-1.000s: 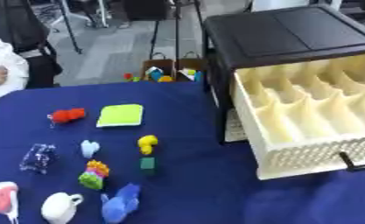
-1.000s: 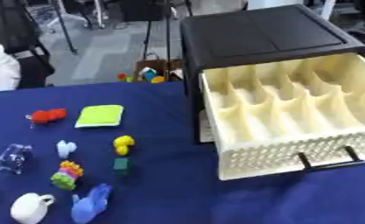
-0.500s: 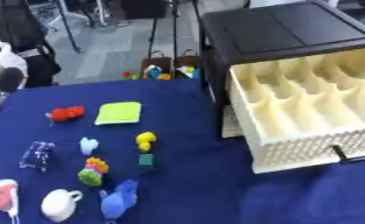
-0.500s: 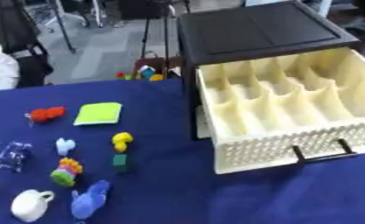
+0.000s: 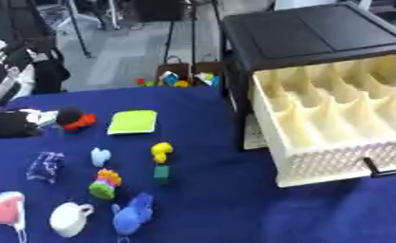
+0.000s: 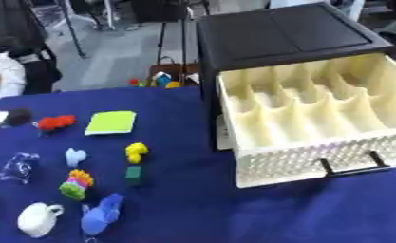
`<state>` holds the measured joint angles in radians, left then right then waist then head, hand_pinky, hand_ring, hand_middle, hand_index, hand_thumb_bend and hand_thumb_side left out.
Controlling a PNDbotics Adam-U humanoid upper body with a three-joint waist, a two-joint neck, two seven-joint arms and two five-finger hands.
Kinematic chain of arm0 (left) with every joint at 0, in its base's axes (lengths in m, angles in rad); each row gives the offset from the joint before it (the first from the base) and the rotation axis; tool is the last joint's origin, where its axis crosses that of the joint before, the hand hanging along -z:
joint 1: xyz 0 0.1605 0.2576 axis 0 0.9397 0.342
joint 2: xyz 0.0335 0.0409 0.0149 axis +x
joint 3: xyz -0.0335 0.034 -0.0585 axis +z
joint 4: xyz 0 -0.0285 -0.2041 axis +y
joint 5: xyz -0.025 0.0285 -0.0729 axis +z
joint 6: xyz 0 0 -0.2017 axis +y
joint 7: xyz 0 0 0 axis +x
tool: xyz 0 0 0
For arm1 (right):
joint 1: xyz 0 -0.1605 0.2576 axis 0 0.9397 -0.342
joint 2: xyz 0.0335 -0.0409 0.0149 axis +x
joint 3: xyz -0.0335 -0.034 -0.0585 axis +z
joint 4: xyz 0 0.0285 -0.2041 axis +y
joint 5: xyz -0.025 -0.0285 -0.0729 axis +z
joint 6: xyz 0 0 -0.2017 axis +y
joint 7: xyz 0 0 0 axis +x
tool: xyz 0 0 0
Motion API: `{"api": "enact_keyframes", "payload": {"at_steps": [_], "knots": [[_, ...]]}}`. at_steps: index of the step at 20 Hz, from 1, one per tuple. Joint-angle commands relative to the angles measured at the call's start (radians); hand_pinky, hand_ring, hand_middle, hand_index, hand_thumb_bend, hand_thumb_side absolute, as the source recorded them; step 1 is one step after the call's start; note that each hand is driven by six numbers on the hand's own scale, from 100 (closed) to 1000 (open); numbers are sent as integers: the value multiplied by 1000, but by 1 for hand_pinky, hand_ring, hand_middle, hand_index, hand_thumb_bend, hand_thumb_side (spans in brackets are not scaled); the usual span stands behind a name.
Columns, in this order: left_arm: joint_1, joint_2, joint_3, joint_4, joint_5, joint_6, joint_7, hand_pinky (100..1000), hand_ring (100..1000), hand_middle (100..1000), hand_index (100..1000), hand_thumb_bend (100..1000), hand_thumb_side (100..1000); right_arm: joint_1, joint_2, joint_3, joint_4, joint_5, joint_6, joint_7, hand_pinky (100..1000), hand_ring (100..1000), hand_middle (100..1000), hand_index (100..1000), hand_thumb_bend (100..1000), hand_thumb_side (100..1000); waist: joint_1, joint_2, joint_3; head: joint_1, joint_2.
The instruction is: Pick up objects from table and place into drawer.
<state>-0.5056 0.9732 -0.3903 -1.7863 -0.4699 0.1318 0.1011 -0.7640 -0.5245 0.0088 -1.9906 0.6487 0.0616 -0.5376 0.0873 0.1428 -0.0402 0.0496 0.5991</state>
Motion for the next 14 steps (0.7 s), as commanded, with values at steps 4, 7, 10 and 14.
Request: {"api": "enact_keyframes", "payload": {"at_steps": [4,7,10,14], "knots": [[-33,73,-99,-37,19,70,-90,833,907,889,1000,904,843,-15,-14,-1,-9,4,-5,1,760,844,833,845,100,1000,6,-15,-5,15,-31],[-33,77,-96,-42,21,78,-136,830,906,883,1000,854,805,-13,-16,-2,-9,5,-5,0,760,843,832,845,100,1000,9,-8,-9,12,-22],[-28,79,-75,-51,24,81,-182,823,902,876,1000,791,786,-11,-22,-4,-9,6,-2,-1,760,843,832,844,100,1000,10,-1,-12,12,-13],[-27,81,-63,-60,48,96,-240,819,900,865,1000,734,751,-11,-24,-6,-9,7,-2,-4,761,843,832,844,100,1000,13,7,-16,14,-5]]}}
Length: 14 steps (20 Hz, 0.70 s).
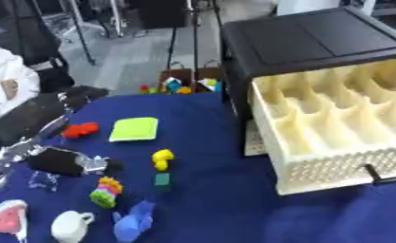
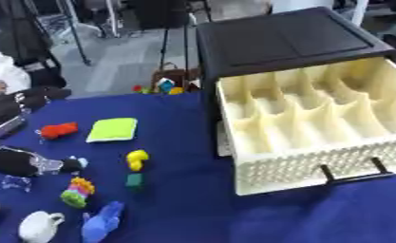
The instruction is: Pick up objects from table and place into drawer.
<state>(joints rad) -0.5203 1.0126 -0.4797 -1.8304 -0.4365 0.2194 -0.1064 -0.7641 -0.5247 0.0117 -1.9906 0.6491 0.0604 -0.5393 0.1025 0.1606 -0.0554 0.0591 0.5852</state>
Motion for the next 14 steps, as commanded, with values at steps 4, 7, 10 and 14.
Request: {"api": "enact_keyframes", "payload": {"at_steps": [4,7,10,14], "knots": [[-11,47,42,-27,31,29,-95,824,905,880,1000,785,737,-6,-30,-12,-9,7,2,-5,762,843,832,843,100,1000,0,-3,-5,11,12],[-18,47,54,-28,31,34,-141,819,900,866,985,802,718,-1,-34,-14,-9,8,6,-6,763,843,832,842,100,1000,3,3,-9,12,8],[-26,42,57,-4,26,16,-188,811,895,862,1000,836,645,3,-36,-16,-9,8,10,-6,765,843,832,842,100,1000,7,11,-18,12,4],[-33,50,43,42,-9,-29,-247,829,896,871,1000,1000,577,5,-39,-16,-9,6,12,-3,767,844,832,842,100,1000,11,21,-33,5,-7]]}}
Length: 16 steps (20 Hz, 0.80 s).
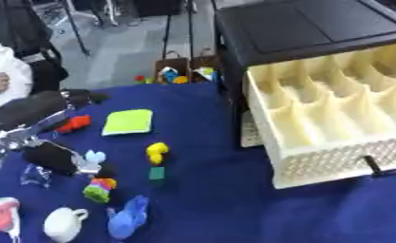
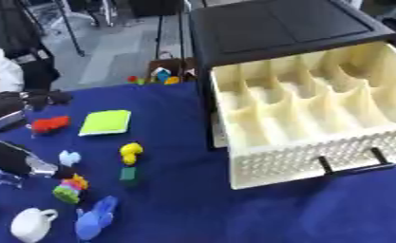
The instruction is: Pick up objects from table and place into drawer.
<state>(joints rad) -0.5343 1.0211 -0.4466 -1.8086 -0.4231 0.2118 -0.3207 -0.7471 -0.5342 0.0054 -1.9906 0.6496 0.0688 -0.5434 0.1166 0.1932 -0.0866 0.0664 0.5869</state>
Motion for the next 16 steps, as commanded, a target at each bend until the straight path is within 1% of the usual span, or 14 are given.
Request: {"api": "enact_keyframes", "payload": {"at_steps": [1,2,4,6,7,9,13,16], "knots": [[-23,44,6,33,-37,-31,-49,831,895,869,1000,1000,604,-12,-30,-10,-9,5,4,2,768,844,833,842,100,1000,-2,-9,-5,-3,-11],[-26,44,4,47,-52,-39,-64,829,890,862,1000,1000,601,-11,-31,-10,-9,4,4,3,768,844,833,842,100,1000,-1,-6,-8,-4,-13],[-37,39,7,66,-82,-59,-94,804,862,824,988,1000,625,-9,-31,-11,-9,3,6,4,769,845,833,842,100,1000,1,-3,-12,-6,-18],[-50,33,13,77,-112,-86,-124,794,849,812,982,1000,586,-8,-32,-13,-9,1,6,4,770,845,833,841,100,1000,2,0,-16,-6,-23],[-54,29,15,87,-125,-100,-139,785,839,805,978,980,573,-7,-32,-13,-9,1,6,4,771,845,833,841,100,1000,2,1,-19,-6,-26],[-57,22,14,114,-134,-123,-169,786,837,794,971,864,547,-7,-32,-14,-9,0,6,4,771,845,833,842,100,1000,1,4,-24,-2,-29],[-59,13,-1,163,-107,-129,-231,777,834,792,952,759,534,-6,-32,-17,-9,-2,7,3,772,845,831,843,100,1000,0,8,-32,3,-33],[-63,7,-9,187,-90,-123,-278,764,827,789,945,731,523,-5,-31,-19,-9,-2,9,2,772,845,830,843,100,1000,0,10,-37,7,-36]]}}
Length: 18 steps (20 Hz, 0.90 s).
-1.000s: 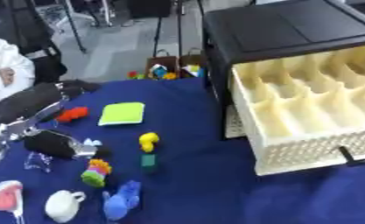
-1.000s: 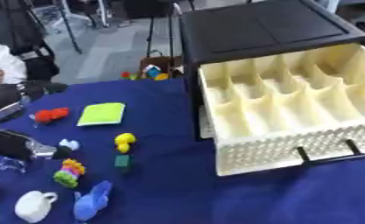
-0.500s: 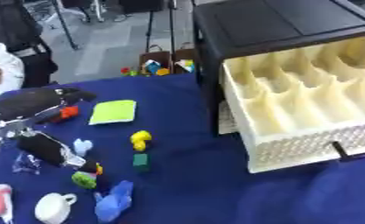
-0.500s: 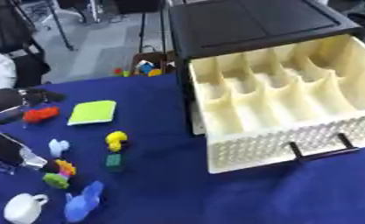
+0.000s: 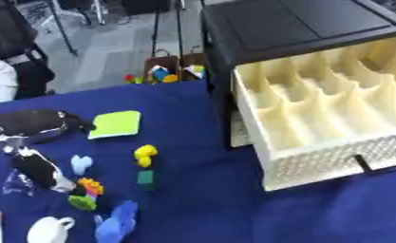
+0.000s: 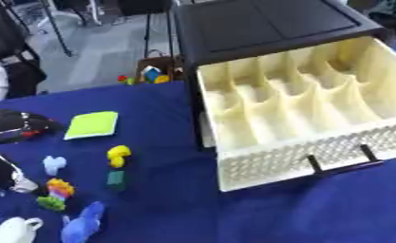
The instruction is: Pick up objects from table and place into drawer.
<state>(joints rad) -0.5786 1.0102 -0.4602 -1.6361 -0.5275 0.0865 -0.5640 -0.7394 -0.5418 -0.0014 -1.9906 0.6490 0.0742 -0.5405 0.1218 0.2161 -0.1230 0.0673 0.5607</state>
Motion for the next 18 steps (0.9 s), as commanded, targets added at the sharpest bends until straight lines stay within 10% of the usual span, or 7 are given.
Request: {"api": "enact_keyframes", "payload": {"at_steps": [1,18], "knots": [[-19,17,1,22,20,5,-50,762,826,787,944,719,520,-13,-23,-13,-9,-2,4,-1,772,845,829,843,100,1000,-5,-12,-2,7,-10],[-43,-10,20,51,27,37,-339,744,818,781,916,744,500,-11,-15,-24,-9,-4,1,-15,772,845,828,843,100,1000,-6,-7,-6,13,-9]]}}
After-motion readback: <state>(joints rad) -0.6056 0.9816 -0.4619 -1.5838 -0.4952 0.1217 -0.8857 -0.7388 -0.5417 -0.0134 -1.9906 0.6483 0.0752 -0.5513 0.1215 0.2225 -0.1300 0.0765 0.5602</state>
